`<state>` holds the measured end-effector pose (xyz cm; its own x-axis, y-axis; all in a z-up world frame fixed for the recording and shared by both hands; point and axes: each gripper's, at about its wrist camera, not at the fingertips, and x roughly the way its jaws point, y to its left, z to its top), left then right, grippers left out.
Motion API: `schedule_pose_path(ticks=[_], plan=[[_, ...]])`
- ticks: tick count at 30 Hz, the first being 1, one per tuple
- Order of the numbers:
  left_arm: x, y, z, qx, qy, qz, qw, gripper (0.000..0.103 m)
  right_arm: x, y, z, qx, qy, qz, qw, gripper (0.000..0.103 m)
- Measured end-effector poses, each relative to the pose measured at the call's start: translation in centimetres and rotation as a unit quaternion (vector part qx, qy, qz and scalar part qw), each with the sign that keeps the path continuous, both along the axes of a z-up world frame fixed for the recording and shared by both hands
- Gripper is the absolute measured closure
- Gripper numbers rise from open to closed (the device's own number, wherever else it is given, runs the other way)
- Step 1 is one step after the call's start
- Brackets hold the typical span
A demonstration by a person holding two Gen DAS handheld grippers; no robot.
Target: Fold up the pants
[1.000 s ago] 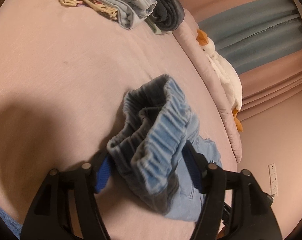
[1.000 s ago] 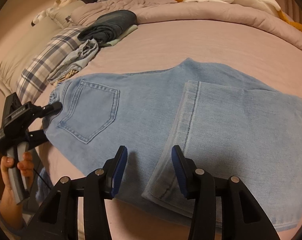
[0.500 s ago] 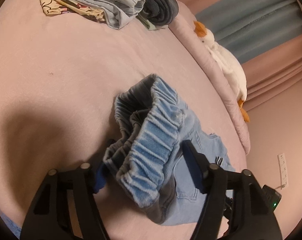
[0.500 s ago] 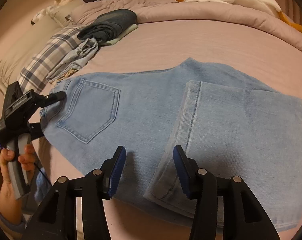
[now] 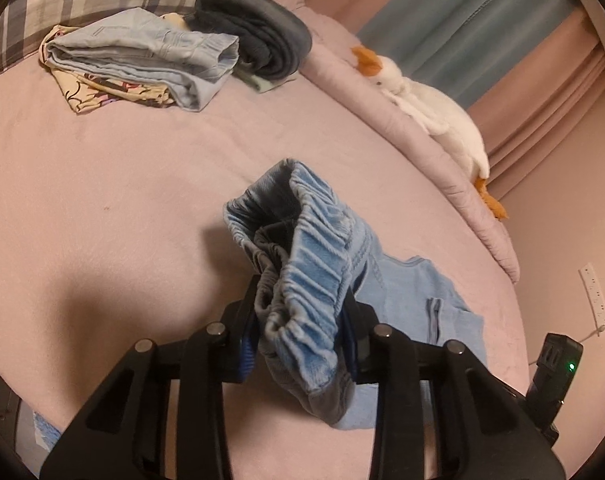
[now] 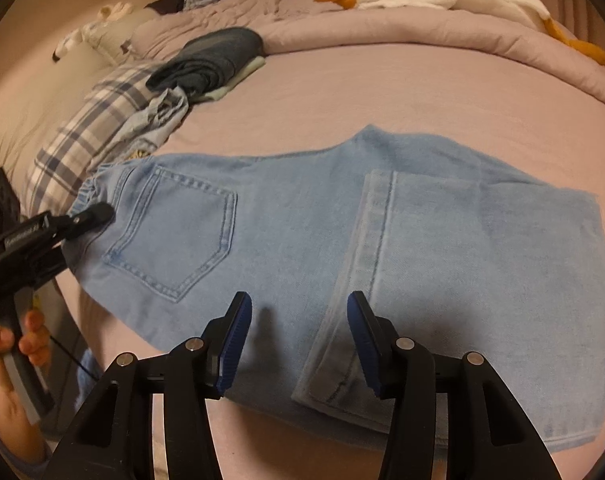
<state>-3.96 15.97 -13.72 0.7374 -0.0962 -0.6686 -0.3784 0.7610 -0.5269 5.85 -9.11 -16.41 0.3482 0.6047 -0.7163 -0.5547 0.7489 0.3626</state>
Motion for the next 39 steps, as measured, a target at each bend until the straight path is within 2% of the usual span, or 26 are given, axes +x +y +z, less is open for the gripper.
schedule_pose_path(ticks=[6,12,16,22,26,33,39], plan=[[-0.1,-0.5,1.0,0.002,-0.015,-0.008,0.9999,0.070,0.6,0.2,0.9,0.007,-0.009,-0.009,1.000,0.053],[0.1,-0.8,1.2,0.019,-0.013,-0.019,0.9996,0.070,1.8,1.6,1.3,-0.009,-0.020,-0.021,1.000,0.053],[0.2,-0.9,1.3,0.028,-0.011,-0.025,0.9992,0.070,3.5,2.7,1.2,-0.009,-0.012,-0.019,1.000,0.053],[0.4,-1.3,1.5,0.046,-0.008,-0.030,0.9985,0.070,6.2,5.2,1.1,-0.005,0.000,-0.013,1.000,0.071],[0.6,-1.9,1.7,0.070,-0.003,-0.036,0.9969,0.070,7.6,6.6,-1.5,-0.025,0.047,-0.013,0.998,0.080],[0.6,-2.2,1.9,0.083,-0.002,-0.037,0.9959,0.070,7.3,6.1,-1.3,-0.020,0.047,-0.015,0.999,0.082],[0.6,-2.2,1.9,0.085,-0.002,-0.038,0.9957,0.070,3.8,6.2,-0.2,-0.055,0.020,0.021,0.998,0.082]])
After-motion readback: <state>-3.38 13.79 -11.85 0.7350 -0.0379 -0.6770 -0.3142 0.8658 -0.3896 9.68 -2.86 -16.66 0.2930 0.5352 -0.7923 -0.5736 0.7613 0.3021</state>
